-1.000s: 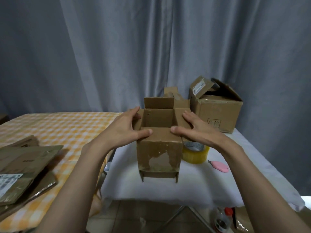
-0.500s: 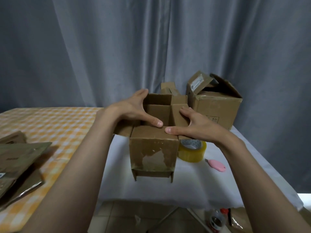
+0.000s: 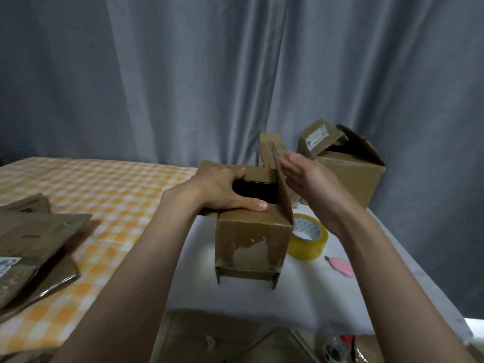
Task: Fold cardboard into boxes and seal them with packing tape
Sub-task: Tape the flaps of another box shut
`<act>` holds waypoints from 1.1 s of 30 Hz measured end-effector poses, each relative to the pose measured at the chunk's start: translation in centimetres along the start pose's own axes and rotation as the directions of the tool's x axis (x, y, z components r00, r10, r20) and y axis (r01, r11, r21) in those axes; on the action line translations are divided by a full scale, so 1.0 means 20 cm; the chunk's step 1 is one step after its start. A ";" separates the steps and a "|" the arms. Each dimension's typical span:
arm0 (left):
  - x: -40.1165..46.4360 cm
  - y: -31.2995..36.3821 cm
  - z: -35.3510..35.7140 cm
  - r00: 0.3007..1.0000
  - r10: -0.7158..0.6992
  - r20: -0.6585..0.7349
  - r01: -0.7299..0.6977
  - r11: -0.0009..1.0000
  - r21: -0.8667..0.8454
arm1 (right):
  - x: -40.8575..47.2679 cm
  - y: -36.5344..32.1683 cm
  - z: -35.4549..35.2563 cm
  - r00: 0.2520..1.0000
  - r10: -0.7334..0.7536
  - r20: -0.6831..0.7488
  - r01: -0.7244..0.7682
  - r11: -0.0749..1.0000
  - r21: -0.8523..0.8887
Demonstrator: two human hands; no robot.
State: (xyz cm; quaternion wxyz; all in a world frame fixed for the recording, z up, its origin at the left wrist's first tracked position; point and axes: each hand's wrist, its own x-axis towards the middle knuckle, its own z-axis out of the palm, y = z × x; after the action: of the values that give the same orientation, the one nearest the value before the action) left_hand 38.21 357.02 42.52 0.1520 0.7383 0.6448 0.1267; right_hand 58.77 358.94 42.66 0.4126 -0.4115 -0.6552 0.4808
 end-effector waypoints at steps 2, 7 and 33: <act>-0.01 0.01 -0.01 0.999 0.001 -0.036 0.000 1.000 0.013 | 0.00 0.02 0.07 1.000 -0.009 0.000 0.009 0.971 -0.237; -0.05 -0.05 -0.09 0.966 -0.047 -0.253 0.051 0.999 0.009 | 0.02 0.10 0.17 0.993 -0.052 0.106 0.110 0.739 -0.665; 0.00 0.09 0.18 0.943 -0.162 -0.290 0.066 0.947 -0.316 | 0.03 0.20 0.14 0.992 0.058 -0.116 -0.081 0.975 -0.207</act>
State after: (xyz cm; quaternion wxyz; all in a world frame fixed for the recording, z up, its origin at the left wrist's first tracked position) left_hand 41.29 356.53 39.82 0.1662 0.6379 0.6759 0.3294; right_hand 56.54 359.41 38.32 0.3847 -0.5015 -0.6641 0.3993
